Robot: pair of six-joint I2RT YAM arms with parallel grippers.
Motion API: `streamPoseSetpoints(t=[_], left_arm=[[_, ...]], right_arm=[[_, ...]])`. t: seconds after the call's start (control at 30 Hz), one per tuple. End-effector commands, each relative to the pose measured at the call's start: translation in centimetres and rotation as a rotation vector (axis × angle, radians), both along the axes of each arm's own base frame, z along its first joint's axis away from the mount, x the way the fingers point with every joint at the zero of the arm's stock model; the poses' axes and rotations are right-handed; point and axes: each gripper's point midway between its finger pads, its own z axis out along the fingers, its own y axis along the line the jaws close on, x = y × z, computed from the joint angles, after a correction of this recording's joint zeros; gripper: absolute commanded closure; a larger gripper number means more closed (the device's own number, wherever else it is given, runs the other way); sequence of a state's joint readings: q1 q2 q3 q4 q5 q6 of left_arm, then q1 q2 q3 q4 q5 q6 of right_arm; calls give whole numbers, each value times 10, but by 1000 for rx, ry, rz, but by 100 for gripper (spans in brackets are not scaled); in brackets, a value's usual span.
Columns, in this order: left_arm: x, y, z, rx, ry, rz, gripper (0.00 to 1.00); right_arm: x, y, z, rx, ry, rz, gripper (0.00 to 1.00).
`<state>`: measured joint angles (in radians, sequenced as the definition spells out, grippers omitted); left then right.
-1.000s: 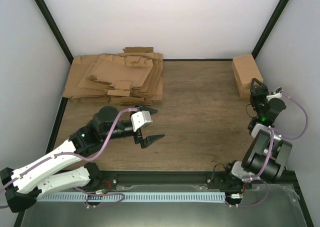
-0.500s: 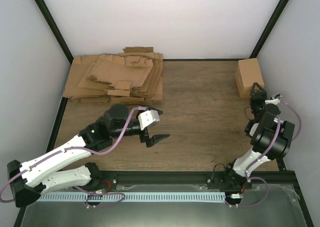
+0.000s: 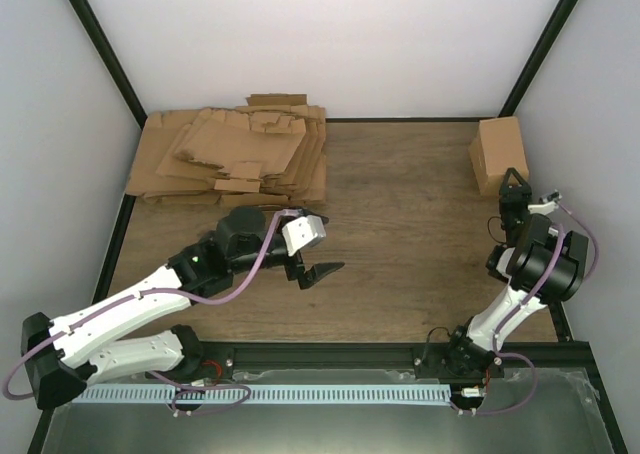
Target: Fold the paper box
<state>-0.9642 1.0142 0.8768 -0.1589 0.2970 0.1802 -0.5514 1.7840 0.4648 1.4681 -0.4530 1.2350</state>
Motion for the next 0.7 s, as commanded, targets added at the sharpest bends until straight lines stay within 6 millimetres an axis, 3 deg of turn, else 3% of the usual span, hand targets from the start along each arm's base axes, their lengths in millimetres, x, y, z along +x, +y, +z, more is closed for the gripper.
streamPoseSetpoints(t=[0.0,0.4,0.67], left_arm=[[13,5,0,14,-61,45,0],[13,10,-18,61,-75,22,0],[8,15,-14,52,-99,9,0]], right_arm=[[0,-6,15,-45,-69,-8,64],[0,-8,13,-52,-80,9,65],[1,-7,11,-66,-54,19,65]])
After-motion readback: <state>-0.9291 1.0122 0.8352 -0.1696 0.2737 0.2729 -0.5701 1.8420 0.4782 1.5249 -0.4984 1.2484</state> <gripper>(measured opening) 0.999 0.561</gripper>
